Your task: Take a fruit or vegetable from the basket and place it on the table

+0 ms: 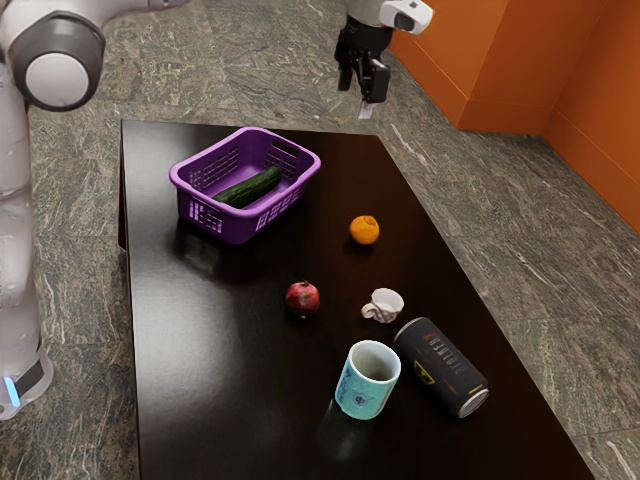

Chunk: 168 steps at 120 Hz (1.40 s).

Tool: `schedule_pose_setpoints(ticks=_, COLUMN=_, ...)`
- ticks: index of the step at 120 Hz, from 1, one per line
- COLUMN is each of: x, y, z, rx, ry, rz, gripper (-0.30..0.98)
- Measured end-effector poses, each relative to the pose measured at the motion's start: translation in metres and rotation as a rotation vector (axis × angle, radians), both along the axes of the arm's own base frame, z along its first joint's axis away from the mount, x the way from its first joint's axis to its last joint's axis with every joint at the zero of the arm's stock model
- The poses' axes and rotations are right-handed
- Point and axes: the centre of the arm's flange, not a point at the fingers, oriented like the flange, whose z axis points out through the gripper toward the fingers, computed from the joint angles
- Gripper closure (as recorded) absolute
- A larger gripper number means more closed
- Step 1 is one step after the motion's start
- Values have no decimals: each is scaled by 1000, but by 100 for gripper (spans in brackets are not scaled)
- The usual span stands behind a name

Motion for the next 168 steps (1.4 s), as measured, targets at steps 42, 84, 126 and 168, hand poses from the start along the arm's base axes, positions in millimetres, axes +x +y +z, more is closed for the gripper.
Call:
schedule_pose_setpoints(ticks=42, x=-83, y=-4, z=149, rx=-35, ry=-269, rz=-3, gripper=0)
schedule_pose_setpoints(ticks=84, x=-41, y=151, z=40, rx=-59, ry=-12, rz=301, gripper=0)
schedule_pose_setpoints(ticks=126, x=-38, y=157, z=-31, rx=-125, ry=96, rz=305, gripper=0)
schedule_pose_setpoints(ticks=168, x=-42, y=172, z=-172, rx=-142, ry=150, rz=335, gripper=0)
